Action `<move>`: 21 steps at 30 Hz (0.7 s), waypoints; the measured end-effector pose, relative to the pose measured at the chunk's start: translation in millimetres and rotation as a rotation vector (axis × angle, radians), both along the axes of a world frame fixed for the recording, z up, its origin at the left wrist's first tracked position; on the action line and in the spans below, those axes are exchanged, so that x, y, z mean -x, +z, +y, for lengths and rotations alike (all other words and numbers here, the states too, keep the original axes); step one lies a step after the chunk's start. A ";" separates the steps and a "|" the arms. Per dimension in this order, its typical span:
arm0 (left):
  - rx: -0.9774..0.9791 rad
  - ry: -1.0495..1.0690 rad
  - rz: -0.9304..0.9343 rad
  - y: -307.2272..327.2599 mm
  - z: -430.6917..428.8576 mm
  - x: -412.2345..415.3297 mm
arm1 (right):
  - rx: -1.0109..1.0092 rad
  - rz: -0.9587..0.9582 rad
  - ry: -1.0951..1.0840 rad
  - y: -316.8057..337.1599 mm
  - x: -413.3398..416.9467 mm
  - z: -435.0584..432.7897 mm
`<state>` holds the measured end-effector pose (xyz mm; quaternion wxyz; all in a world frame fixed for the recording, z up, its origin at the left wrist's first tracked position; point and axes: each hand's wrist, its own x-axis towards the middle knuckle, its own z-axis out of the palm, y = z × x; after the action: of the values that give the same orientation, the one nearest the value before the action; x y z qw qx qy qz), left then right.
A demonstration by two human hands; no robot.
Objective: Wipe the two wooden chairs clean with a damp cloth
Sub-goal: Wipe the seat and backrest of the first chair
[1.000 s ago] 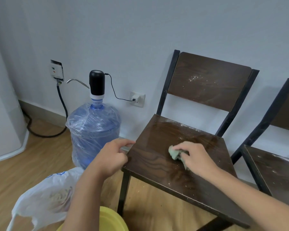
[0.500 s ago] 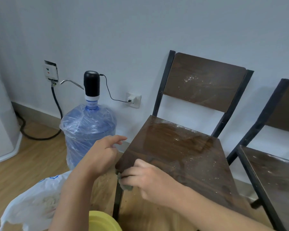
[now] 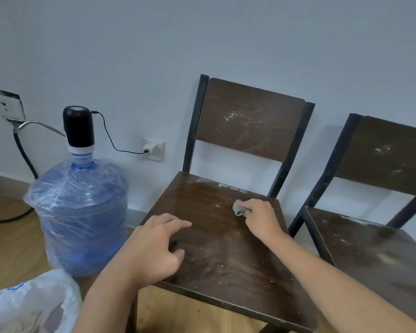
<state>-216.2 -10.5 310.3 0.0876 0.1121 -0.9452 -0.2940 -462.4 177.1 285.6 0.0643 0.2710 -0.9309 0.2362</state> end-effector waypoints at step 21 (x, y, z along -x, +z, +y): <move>0.038 -0.106 0.014 -6.4 21.6 21.7 | -0.030 -0.101 -0.030 4.0 54.1 62.3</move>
<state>-237.9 11.0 303.8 0.0804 0.0579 -0.9545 -0.2811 -516.5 239.5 289.6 0.0166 0.2456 -0.9404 0.2344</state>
